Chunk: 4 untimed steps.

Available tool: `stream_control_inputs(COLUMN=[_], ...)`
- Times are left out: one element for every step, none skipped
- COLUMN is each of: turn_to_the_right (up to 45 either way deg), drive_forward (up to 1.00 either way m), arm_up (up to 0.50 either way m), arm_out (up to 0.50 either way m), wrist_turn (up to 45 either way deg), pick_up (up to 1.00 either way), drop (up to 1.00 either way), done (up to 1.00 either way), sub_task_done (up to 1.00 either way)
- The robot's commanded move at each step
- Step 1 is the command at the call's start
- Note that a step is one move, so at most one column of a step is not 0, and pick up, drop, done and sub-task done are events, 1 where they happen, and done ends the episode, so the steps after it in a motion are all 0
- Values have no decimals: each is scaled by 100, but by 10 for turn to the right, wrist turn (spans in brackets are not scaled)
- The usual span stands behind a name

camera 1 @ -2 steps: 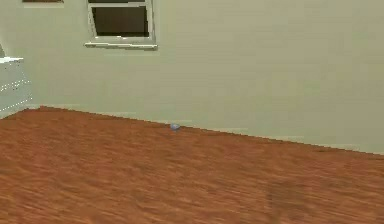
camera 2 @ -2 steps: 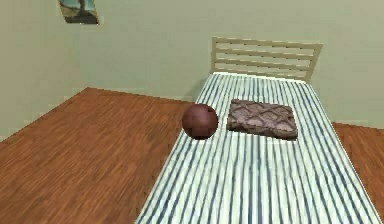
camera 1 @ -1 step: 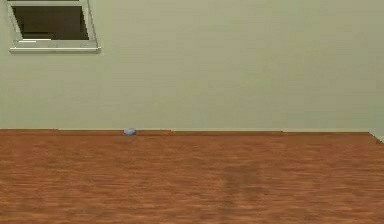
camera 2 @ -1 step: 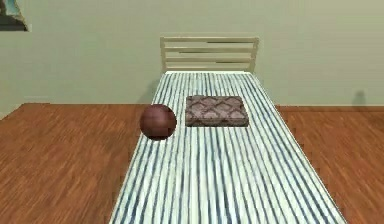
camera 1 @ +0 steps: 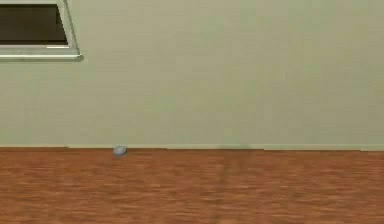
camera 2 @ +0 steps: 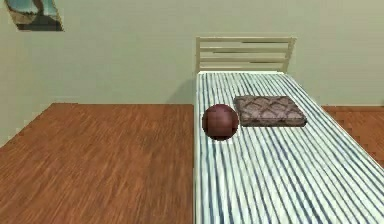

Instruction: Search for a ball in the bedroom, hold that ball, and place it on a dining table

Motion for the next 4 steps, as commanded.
stream_control_inputs(turn_to_the_right=[450, 60, 0, 330], drive_forward=[0, 0, 35, 0], arm_up=[0, 0, 0, 0], arm_out=[0, 0, 0, 0], wrist_turn=[0, 0, 0, 0], pick_up=[0, 0, 0, 0], drop=[0, 0, 0, 0], done=[0, 0, 0, 0], sub_task_done=[0, 0, 0, 0])
